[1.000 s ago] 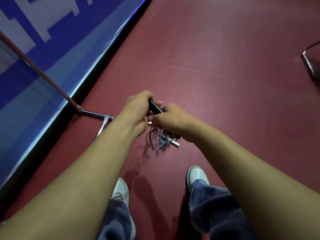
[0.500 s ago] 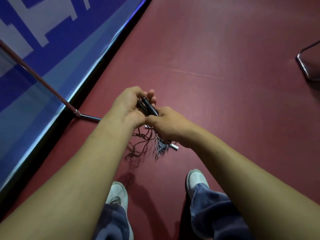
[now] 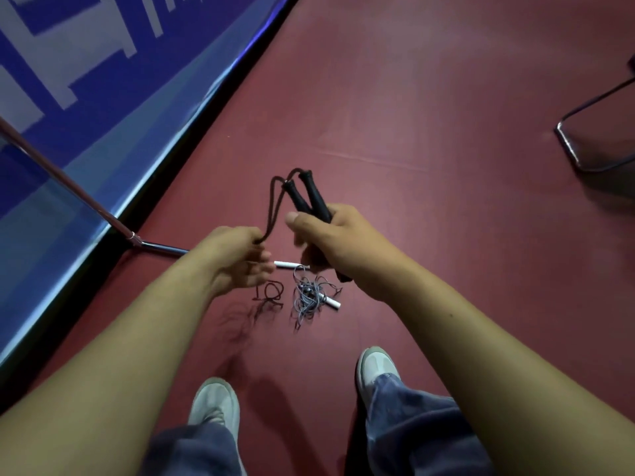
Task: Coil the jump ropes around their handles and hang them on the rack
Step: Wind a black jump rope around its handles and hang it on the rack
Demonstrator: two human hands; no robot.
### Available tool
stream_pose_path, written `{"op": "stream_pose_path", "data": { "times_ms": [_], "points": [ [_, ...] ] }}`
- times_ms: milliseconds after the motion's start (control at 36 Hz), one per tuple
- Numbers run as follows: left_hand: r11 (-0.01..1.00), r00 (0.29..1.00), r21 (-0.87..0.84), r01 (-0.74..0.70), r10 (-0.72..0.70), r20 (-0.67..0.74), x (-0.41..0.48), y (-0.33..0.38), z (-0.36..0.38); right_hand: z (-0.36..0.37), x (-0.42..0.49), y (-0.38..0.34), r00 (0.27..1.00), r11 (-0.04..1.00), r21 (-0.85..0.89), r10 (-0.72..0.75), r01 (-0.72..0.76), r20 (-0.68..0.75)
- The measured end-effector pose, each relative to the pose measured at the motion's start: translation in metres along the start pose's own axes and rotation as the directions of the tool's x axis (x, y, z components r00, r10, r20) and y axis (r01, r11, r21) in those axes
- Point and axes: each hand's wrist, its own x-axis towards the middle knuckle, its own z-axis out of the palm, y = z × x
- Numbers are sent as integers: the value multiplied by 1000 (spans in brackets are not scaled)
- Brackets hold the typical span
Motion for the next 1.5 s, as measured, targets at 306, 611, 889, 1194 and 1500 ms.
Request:
{"op": "stream_pose_path", "data": {
  "times_ms": [306, 611, 889, 1194, 1500],
  "points": [
    [700, 845, 702, -133, 450, -288, -6, -3, 7, 5, 7, 7, 999, 994, 108, 8, -12, 42],
    [883, 775, 37, -468, 390, 497, -30, -13, 23, -9, 10, 2, 986, 938, 346, 66, -10, -152],
    [516, 798, 609, -603, 376, 471, -28, -23, 37, -11, 16, 2, 964, 990, 122, -32, 66, -264],
    [437, 903, 791, -428, 236, 358, 7, -64, -5, -64, 12, -17, 877, 879, 418, 0, 229, -481],
    [605, 871, 635, -481, 416, 263, 5, -49, 15, -31, 11, -1, 970, 995, 101, 10, 15, -245]
  ]
}}
